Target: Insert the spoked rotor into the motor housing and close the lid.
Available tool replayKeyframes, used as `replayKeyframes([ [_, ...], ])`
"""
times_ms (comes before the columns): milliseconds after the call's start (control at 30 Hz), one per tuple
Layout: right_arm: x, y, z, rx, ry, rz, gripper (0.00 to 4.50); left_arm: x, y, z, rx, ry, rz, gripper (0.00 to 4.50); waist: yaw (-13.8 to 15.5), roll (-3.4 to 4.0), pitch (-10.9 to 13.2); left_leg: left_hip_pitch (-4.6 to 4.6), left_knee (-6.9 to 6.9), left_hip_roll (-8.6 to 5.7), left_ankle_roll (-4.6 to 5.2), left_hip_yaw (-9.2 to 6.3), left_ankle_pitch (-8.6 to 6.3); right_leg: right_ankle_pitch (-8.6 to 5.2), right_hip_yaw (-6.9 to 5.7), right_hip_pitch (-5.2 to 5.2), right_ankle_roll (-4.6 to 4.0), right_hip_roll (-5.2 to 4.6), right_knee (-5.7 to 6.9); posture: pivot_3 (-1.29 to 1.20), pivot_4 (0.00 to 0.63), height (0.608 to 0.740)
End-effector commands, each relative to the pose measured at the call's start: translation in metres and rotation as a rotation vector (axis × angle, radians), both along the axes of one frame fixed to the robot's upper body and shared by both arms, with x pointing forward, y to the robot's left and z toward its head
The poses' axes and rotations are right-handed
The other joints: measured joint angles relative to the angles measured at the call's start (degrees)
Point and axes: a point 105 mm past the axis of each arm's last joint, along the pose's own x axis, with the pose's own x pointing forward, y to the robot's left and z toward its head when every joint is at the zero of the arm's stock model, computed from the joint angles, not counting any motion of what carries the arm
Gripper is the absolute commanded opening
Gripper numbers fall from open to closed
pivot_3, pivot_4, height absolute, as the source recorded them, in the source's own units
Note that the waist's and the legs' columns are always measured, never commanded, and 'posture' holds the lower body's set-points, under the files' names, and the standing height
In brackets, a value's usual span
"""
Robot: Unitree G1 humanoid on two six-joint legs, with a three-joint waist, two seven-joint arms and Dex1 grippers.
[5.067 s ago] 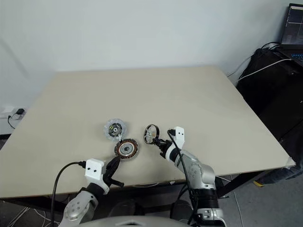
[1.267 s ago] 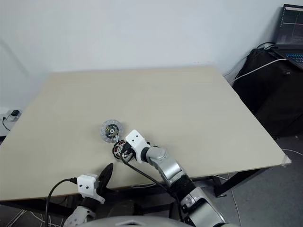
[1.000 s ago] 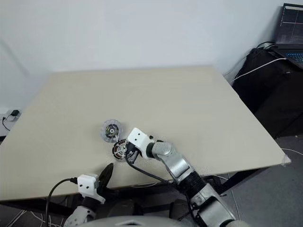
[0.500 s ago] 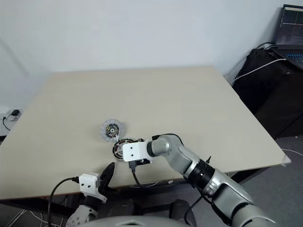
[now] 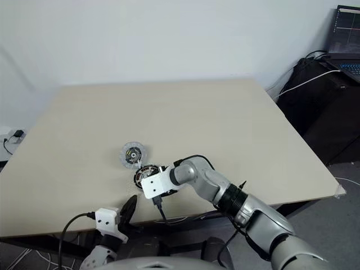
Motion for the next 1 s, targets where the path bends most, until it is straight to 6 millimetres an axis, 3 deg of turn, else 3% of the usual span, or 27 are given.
replayKeyframes([
  [33,0.0042,0.003,0.007,-0.002,-0.04,0.037,3.24,0.0049,-0.0029,0.0128,0.0,-0.06,0.0,0.0,0.01,0.0,0.0,0.0,0.0,0.0,0.0,0.0,0.0,0.0,0.0,0.0,-0.01,0.01,0.0,0.0,0.0,0.74],
  [367,0.0042,0.0022,0.0025,-0.045,-0.053,0.082,3.24,0.0058,-0.0057,0.0154,-0.004,-0.062,0.005,0.0,-0.03,0.0,0.0,0.01,0.01,0.04,-0.02,0.02,-0.01,0.01,-0.01,0.0,-0.01,0.01,0.0,0.0,0.0,0.74],
  [467,0.0051,0.003,0.0012,-0.047,-0.053,0.082,2.73,0.0059,-0.0069,0.0168,-0.006,-0.063,0.008,0.0,-0.02,0.0,0.0,0.01,0.01,0.05,-0.03,0.02,-0.02,0.01,-0.02,-0.01,-0.02,0.0,0.0,0.0,0.0,0.74],
  [733,0.0072,0.0053,0.0027,-0.022,-0.056,0.064,0.22,0.007,-0.0068,0.0179,-0.007,-0.063,0.006,0.0,0.0,-0.02,0.0,0.01,0.01,0.05,-0.04,0.03,-0.02,0.01,-0.02,-0.01,-0.03,0.01,0.0,0.0,0.0,0.74],
  [1000,0.0097,0.0044,0.0078,0.024,-0.055,0.023,0.1,0.0091,-0.0087,0.0206,-0.006,-0.061,-0.005,0.0,-0.04,0.01,0.03,0.01,0.02,0.08,-0.05,0.04,-0.03,0.02,-0.02,-0.02,-0.04,0.01,0.02,0.0,0.0,0.74],
])
